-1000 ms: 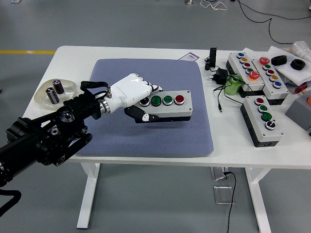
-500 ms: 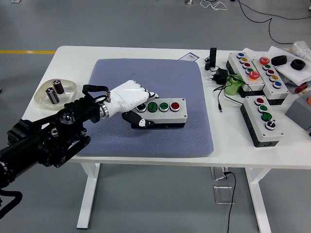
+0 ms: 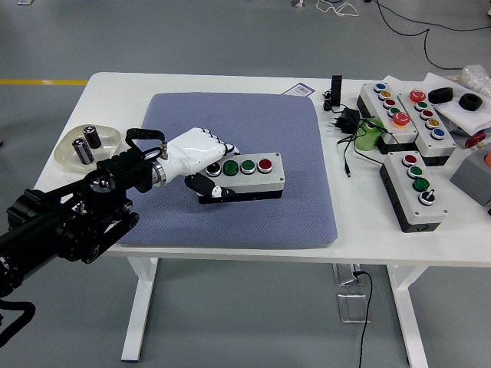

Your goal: Pick up the button,place it on the desk,press the button,press the button

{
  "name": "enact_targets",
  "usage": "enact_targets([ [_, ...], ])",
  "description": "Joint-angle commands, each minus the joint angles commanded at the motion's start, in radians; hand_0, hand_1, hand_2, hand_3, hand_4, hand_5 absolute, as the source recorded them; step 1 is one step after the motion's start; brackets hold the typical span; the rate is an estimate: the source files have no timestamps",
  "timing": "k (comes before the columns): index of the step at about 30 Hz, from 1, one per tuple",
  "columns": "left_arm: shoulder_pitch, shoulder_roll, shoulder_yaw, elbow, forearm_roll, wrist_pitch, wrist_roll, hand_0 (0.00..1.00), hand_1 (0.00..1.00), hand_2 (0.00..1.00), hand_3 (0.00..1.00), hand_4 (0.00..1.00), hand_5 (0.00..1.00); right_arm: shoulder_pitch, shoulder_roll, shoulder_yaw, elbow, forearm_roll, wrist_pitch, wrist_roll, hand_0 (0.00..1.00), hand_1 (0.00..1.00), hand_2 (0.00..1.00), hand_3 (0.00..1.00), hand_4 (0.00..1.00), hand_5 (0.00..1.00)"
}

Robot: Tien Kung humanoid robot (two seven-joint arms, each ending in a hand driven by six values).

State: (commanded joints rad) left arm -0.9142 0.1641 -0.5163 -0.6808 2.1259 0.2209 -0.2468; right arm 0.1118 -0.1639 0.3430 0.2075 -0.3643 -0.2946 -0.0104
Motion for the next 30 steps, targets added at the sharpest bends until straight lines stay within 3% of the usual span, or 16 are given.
enact_targets([
  [4, 0.008, 0.005, -0.022, -0.019, 0.008, -0.040, 0.007, 0.986, 0.968, 0.991, 0.886, 0.515, 0.002, -0.002, 0.000, -0.001, 0.000, 0.001, -0.001, 0.000, 0.633, 0.537, 0.555, 0.633, 0.227, 0.242],
  [5, 0.012, 0.008, -0.032, -0.029, 0.014, -0.055, 0.012, 0.998, 0.998, 0.998, 0.976, 0.538, 0.002, -0.002, 0.000, -0.002, 0.000, 0.002, -0.001, 0.000, 0.633, 0.536, 0.556, 0.633, 0.226, 0.242],
  [15, 0.038, 0.026, -0.115, -0.094, 0.042, -0.141, 0.041, 0.998, 0.998, 0.998, 0.998, 0.575, 0.002, -0.006, 0.000, -0.007, 0.000, 0.008, -0.001, -0.001, 0.633, 0.536, 0.556, 0.633, 0.226, 0.243],
  [19, 0.075, 0.037, -0.216, -0.181, 0.073, -0.159, 0.047, 0.998, 0.998, 0.998, 0.998, 0.575, 0.002, -0.006, 0.000, -0.006, 0.000, 0.008, -0.002, 0.000, 0.634, 0.536, 0.556, 0.633, 0.227, 0.243],
  [24, 0.121, 0.053, -0.357, -0.347, 0.123, -0.173, 0.079, 0.998, 0.980, 0.998, 0.997, 0.552, 0.002, -0.008, 0.000, -0.005, 0.000, 0.009, -0.003, 0.000, 0.634, 0.536, 0.557, 0.633, 0.226, 0.246],
  [28, 0.154, 0.069, -0.425, -0.472, 0.143, -0.257, 0.108, 0.998, 0.980, 0.998, 0.997, 0.552, 0.002, -0.009, 0.000, -0.006, 0.000, 0.011, -0.002, -0.001, 0.634, 0.536, 0.557, 0.633, 0.226, 0.246],
  [29, 0.164, 0.074, -0.435, -0.508, 0.143, -0.290, 0.118, 0.825, 0.828, 0.866, 0.974, 0.543, 0.002, -0.009, 0.000, -0.004, 0.000, 0.011, -0.002, 0.000, 0.634, 0.536, 0.557, 0.633, 0.226, 0.244],
  [30, 0.169, 0.077, -0.439, -0.533, 0.143, -0.314, 0.124, 0.825, 0.828, 0.866, 0.974, 0.543, 0.002, -0.010, 0.000, -0.004, 0.000, 0.011, -0.002, 0.000, 0.634, 0.536, 0.557, 0.633, 0.226, 0.244],
])
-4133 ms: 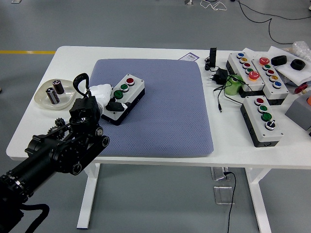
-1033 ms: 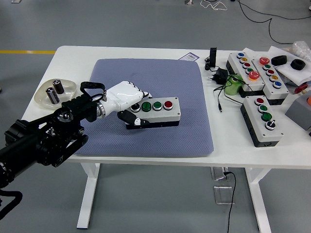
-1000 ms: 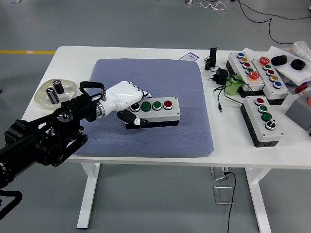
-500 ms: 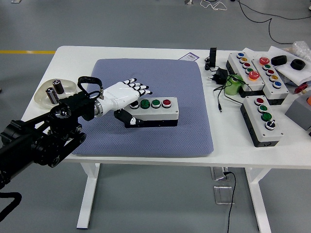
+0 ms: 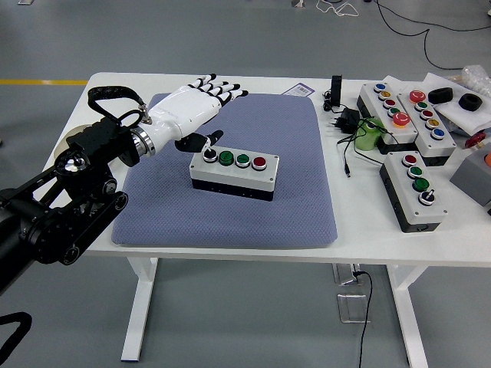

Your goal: Pick up the button,place it on the desk,press the button,press the button

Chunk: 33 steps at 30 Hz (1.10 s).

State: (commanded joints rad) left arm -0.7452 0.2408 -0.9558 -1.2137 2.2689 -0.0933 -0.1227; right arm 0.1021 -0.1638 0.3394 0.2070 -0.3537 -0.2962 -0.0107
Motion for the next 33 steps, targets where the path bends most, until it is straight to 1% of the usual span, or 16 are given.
enact_targets([
  [2, 0.016, 0.008, -0.011, -0.058, 0.000, -0.064, 0.025, 0.825, 0.828, 0.866, 0.974, 0.543, 0.002, -0.001, 0.000, 0.002, 0.000, -0.002, 0.000, 0.000, 0.634, 0.536, 0.557, 0.633, 0.226, 0.244],
  [4, 0.023, 0.014, -0.010, -0.100, 0.000, -0.130, 0.051, 0.825, 0.828, 0.866, 0.974, 0.543, 0.002, 0.000, 0.001, 0.002, 0.000, -0.001, 0.000, 0.000, 0.634, 0.536, 0.557, 0.633, 0.226, 0.244],
  [5, 0.028, 0.017, -0.002, -0.125, 0.000, -0.176, 0.074, 0.289, 0.237, 0.253, 0.899, 0.661, 0.002, 0.001, 0.001, 0.003, -0.001, -0.003, 0.001, 0.000, 0.634, 0.536, 0.556, 0.633, 0.226, 0.243],
  [6, 0.031, 0.018, 0.005, -0.141, 0.000, -0.216, 0.092, 0.289, 0.237, 0.253, 0.899, 0.661, 0.002, 0.001, 0.001, 0.004, -0.001, -0.004, 0.001, 0.000, 0.634, 0.536, 0.556, 0.633, 0.226, 0.243],
  [7, 0.032, 0.018, 0.014, -0.151, 0.000, -0.246, 0.106, 0.289, 0.237, 0.253, 0.899, 0.661, 0.002, 0.001, 0.001, 0.006, -0.001, -0.004, 0.001, 0.000, 0.634, 0.536, 0.556, 0.633, 0.226, 0.243],
  [9, 0.032, 0.013, 0.032, -0.154, 0.000, -0.298, 0.140, 0.289, 0.237, 0.253, 0.899, 0.661, 0.002, 0.003, 0.001, 0.006, -0.001, -0.005, 0.001, 0.000, 0.634, 0.536, 0.556, 0.633, 0.226, 0.243],
  [10, 0.031, 0.010, 0.037, -0.153, 0.000, -0.316, 0.152, 0.289, 0.237, 0.253, 0.899, 0.661, 0.002, 0.004, 0.002, 0.005, -0.001, -0.005, 0.000, 0.000, 0.634, 0.536, 0.556, 0.633, 0.226, 0.243],
  [11, 0.031, 0.008, 0.039, -0.151, 0.000, -0.327, 0.161, 0.099, 0.091, 0.111, 0.917, 0.587, 0.002, 0.005, 0.002, 0.004, -0.001, -0.005, 0.000, 0.000, 0.633, 0.536, 0.556, 0.633, 0.227, 0.240],
  [13, 0.028, 0.003, 0.047, -0.141, 0.000, -0.342, 0.184, 0.099, 0.091, 0.111, 0.917, 0.587, 0.002, 0.006, 0.002, 0.005, 0.000, -0.005, 0.001, 0.000, 0.633, 0.536, 0.556, 0.633, 0.227, 0.240],
  [16, 0.022, -0.003, 0.052, -0.127, 0.000, -0.341, 0.202, 0.099, 0.091, 0.111, 0.917, 0.587, 0.002, 0.007, 0.002, 0.007, 0.000, -0.005, 0.001, 0.000, 0.633, 0.536, 0.556, 0.633, 0.227, 0.240],
  [17, 0.020, -0.006, 0.052, -0.118, 0.000, -0.337, 0.209, 0.009, 0.005, 0.052, 0.932, 0.545, 0.002, 0.008, 0.002, 0.007, 0.000, -0.006, 0.001, 0.000, 0.633, 0.536, 0.556, 0.633, 0.226, 0.241],
  [20, 0.016, -0.011, 0.053, -0.102, 0.000, -0.330, 0.224, 0.009, 0.005, 0.052, 0.932, 0.545, 0.002, 0.008, 0.002, 0.007, 0.000, -0.007, 0.001, 0.000, 0.633, 0.536, 0.556, 0.633, 0.226, 0.241],
  [22, 0.014, -0.012, 0.056, -0.094, 0.000, -0.337, 0.228, 0.009, 0.005, 0.052, 0.932, 0.545, 0.002, 0.009, 0.002, 0.008, 0.000, -0.008, 0.001, 0.000, 0.633, 0.536, 0.556, 0.633, 0.226, 0.241],
  [27, 0.004, -0.017, 0.071, -0.066, 0.000, -0.336, 0.230, 0.002, 0.002, 0.040, 0.926, 0.550, 0.002, 0.008, 0.001, 0.009, 0.000, -0.010, 0.001, 0.001, 0.633, 0.536, 0.556, 0.633, 0.226, 0.239],
  [29, -0.003, -0.017, 0.084, -0.057, -0.004, -0.337, 0.225, 0.005, 0.002, 0.046, 0.922, 0.567, 0.002, 0.008, 0.001, 0.009, 0.000, -0.010, 0.002, 0.000, 0.633, 0.536, 0.555, 0.633, 0.227, 0.240],
  [33, -0.018, -0.020, 0.106, -0.047, -0.018, -0.333, 0.224, 0.005, 0.002, 0.046, 0.922, 0.567, 0.002, 0.008, 0.001, 0.009, 0.000, -0.011, 0.002, 0.000, 0.633, 0.536, 0.555, 0.633, 0.227, 0.240],
])
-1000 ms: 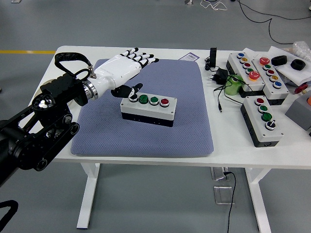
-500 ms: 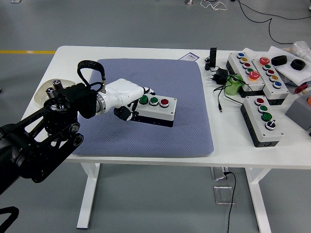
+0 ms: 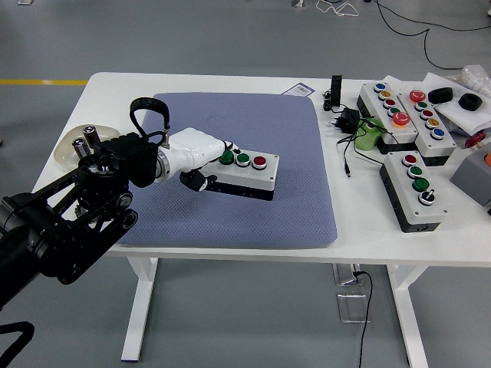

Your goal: Pick up the button,place it on the desk,press the button,press the button

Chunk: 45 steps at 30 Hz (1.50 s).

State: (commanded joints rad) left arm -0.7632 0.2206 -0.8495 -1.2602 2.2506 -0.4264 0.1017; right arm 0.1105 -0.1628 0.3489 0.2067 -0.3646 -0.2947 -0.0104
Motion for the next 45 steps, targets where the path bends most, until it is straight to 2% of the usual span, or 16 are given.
enact_targets([
  [11, -0.040, -0.026, 0.030, 0.065, -0.012, 0.004, 0.001, 0.010, 0.002, 0.054, 0.923, 0.572, 0.002, 0.002, 0.001, -0.009, 0.000, 0.005, 0.000, -0.001, 0.634, 0.536, 0.556, 0.634, 0.226, 0.241],
  [16, -0.050, -0.031, 0.048, 0.108, -0.045, 0.005, -0.003, 0.011, 0.002, 0.055, 0.921, 0.577, 0.002, 0.003, 0.001, -0.013, 0.000, 0.006, 0.001, -0.001, 0.634, 0.536, 0.555, 0.634, 0.227, 0.241],
  [24, -0.052, -0.032, 0.082, 0.139, -0.048, -0.036, 0.005, 0.013, 0.002, 0.054, 0.914, 0.576, 0.002, 0.002, 0.001, -0.014, 0.000, 0.006, 0.001, -0.002, 0.634, 0.536, 0.555, 0.634, 0.227, 0.241],
  [28, -0.048, -0.033, 0.078, 0.137, -0.049, -0.025, 0.005, 0.014, 0.002, 0.055, 0.910, 0.578, 0.002, 0.001, 0.001, -0.013, 0.000, 0.006, 0.000, -0.001, 0.634, 0.536, 0.555, 0.634, 0.226, 0.243],
  [37, -0.048, -0.032, 0.051, 0.062, -0.078, 0.062, -0.021, 0.018, 0.004, 0.058, 0.913, 0.563, 0.002, -0.002, -0.001, -0.016, 0.000, 0.010, 0.000, -0.001, 0.634, 0.536, 0.555, 0.634, 0.227, 0.244],
  [41, -0.057, -0.039, 0.067, 0.057, -0.083, 0.060, -0.026, 0.018, 0.003, 0.057, 0.912, 0.564, 0.002, -0.002, -0.001, -0.026, -0.001, 0.015, 0.001, -0.003, 0.634, 0.536, 0.555, 0.634, 0.227, 0.244],
  [45, -0.061, -0.056, 0.080, 0.081, -0.071, 0.044, -0.024, 0.016, 0.003, 0.057, 0.909, 0.564, 0.002, -0.004, -0.001, -0.028, -0.001, 0.018, 0.000, -0.002, 0.634, 0.536, 0.556, 0.635, 0.227, 0.244],
])
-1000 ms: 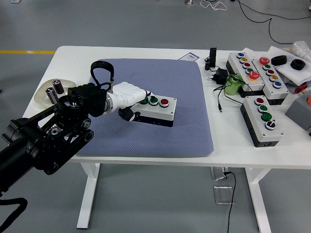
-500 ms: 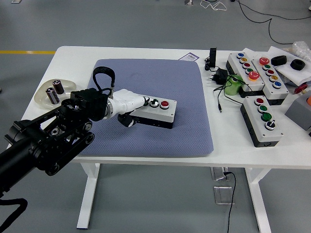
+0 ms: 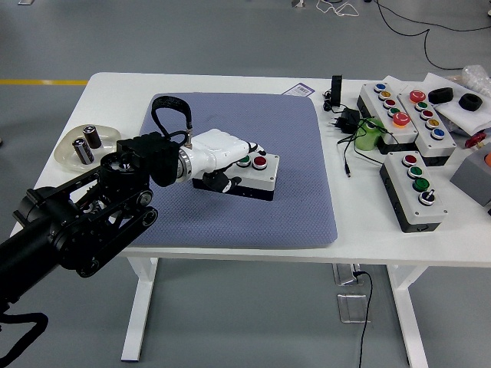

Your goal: Pick up the button,place it on the desk,press the button,press the button

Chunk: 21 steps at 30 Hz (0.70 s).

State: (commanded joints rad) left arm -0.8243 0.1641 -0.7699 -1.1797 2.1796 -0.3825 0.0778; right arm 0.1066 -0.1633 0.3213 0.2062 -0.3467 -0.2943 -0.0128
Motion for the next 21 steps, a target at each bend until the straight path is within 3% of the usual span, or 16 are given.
enact_targets([
  [6, -0.005, -0.019, 0.011, 0.050, 0.002, 0.002, 0.005, 0.015, 0.003, 0.057, 0.909, 0.564, 0.002, -0.002, -0.002, -0.004, 0.000, 0.000, 0.000, 0.000, 0.634, 0.536, 0.557, 0.635, 0.227, 0.244],
  [12, -0.004, -0.020, 0.029, 0.074, 0.003, 0.006, 0.004, 0.015, 0.003, 0.058, 0.912, 0.564, 0.002, -0.002, -0.002, -0.006, 0.000, 0.000, 0.001, 0.000, 0.634, 0.536, 0.556, 0.635, 0.226, 0.245],
  [21, -0.013, -0.018, 0.037, 0.071, 0.009, -0.010, 0.006, 0.015, 0.002, 0.057, 0.911, 0.564, 0.002, 0.001, -0.001, -0.002, 0.000, -0.003, 0.002, 0.000, 0.634, 0.536, 0.556, 0.634, 0.227, 0.243],
])
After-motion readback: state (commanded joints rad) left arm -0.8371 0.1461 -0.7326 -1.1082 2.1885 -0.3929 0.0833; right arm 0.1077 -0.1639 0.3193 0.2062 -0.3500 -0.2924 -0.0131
